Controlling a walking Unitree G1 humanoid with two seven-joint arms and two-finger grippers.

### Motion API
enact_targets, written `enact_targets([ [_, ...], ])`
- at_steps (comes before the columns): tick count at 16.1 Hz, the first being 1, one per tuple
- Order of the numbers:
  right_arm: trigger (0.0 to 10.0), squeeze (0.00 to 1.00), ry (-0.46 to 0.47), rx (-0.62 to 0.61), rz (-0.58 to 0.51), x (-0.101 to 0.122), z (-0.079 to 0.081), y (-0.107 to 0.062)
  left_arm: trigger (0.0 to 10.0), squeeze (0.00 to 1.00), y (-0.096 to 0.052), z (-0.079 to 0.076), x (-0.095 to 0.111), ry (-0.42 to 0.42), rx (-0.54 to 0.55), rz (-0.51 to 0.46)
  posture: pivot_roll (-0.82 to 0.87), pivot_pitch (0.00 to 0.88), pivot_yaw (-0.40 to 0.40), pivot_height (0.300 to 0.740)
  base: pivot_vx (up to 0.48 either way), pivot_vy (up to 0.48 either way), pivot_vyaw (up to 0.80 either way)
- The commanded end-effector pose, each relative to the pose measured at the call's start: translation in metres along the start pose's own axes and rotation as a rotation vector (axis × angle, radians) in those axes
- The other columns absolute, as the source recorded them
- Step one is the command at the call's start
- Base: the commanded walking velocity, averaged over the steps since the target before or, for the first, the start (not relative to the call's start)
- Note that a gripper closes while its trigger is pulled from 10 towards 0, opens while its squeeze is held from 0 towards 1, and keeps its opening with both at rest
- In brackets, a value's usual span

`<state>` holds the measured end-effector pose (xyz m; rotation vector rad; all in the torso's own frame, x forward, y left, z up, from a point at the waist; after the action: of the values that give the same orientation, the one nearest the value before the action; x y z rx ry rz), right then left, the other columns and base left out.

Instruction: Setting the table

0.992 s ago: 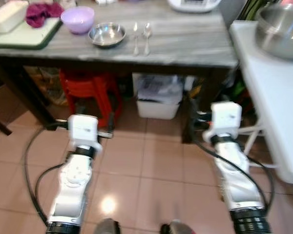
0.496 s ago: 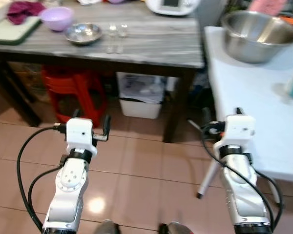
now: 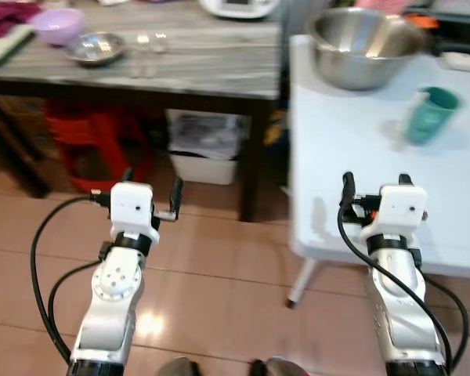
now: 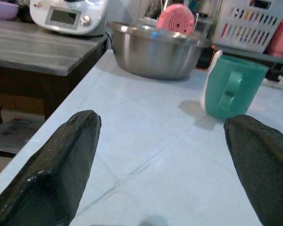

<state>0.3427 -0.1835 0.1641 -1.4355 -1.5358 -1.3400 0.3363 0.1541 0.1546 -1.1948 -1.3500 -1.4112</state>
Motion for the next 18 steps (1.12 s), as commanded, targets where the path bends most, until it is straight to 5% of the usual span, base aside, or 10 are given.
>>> enact_targets([
  [1,10.0,0.0,-0.002,0.042,-0.024,0.007,0.011,0.002,10.0,0.0,-0.003,0.004,-0.003,0.0,0.018,0.017,-0.1,0.204,-0.004,0.74,0.0,-0.364,-0.61],
  [10,10.0,0.0,0.03,0.102,-0.07,0.022,0.029,0.012,10.0,0.0,-0.002,-0.001,-0.003,-0.006,0.005,0.018,-0.09,0.214,0.0,0.74,0.0,-0.36,0.0],
  [18,10.0,0.0,0.038,0.146,-0.091,0.026,0.04,0.013,10.0,0.0,-0.003,-0.015,0.002,-0.061,-0.102,-0.002,-0.09,0.204,0.005,0.74,0.0,0.0,0.0],
])
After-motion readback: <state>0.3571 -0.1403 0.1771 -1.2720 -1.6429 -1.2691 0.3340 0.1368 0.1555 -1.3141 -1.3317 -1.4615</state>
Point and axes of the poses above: a point about 5 cm out from each wrist's last joint towards the gripper, its own y axis pointing out of the wrist towards the gripper, its own x axis along the axis of the wrist's last joint, z = x × y, the point moved 5 cm from there along y, pointing out of the wrist towards the gripper, and after that the axes turned 10 degrees about -y, right-handed, at the moved point
